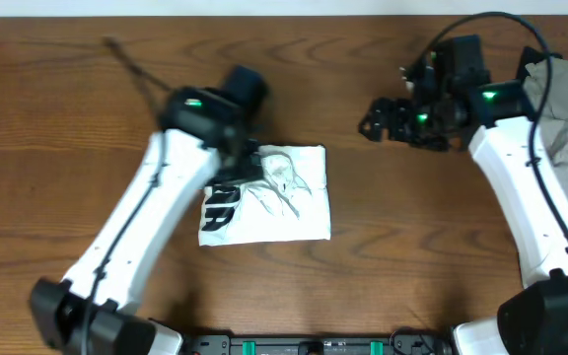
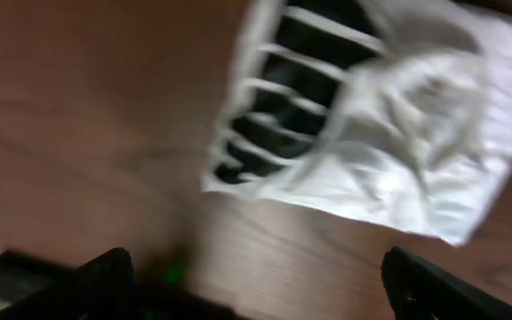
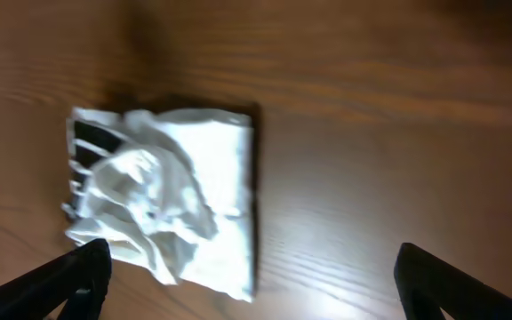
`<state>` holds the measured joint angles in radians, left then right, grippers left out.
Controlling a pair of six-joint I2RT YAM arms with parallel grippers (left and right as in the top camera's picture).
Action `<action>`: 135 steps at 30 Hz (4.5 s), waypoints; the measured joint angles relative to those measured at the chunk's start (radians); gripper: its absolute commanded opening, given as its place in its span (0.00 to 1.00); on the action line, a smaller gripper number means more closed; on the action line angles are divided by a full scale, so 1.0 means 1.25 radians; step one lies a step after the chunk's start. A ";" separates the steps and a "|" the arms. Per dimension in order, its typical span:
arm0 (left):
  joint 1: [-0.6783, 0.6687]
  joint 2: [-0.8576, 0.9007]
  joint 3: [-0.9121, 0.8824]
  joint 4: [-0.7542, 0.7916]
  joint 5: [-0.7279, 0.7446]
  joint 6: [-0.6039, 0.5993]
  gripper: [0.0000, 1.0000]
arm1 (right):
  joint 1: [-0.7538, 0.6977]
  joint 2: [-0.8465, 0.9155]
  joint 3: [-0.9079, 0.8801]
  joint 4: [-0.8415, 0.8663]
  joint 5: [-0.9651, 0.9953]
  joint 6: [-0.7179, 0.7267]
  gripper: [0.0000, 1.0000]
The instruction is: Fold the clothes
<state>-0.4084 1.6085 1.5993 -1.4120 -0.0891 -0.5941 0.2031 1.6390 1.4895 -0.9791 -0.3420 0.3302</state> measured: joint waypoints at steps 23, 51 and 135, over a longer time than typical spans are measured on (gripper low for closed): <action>0.470 -0.020 -0.066 0.046 0.028 -0.017 0.98 | 0.344 0.306 0.014 0.218 -0.021 0.111 0.75; 0.468 -0.020 -0.343 0.244 0.198 0.126 0.98 | 0.359 0.320 0.048 0.172 0.162 0.168 0.43; 0.378 -0.020 -0.343 0.256 0.110 0.131 0.98 | 0.411 0.346 0.151 0.013 0.132 -0.378 0.18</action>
<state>0.0639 1.5829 1.1702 -1.0924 0.0483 -0.4305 0.7166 2.0716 1.6779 -0.9634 -0.1776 -0.1425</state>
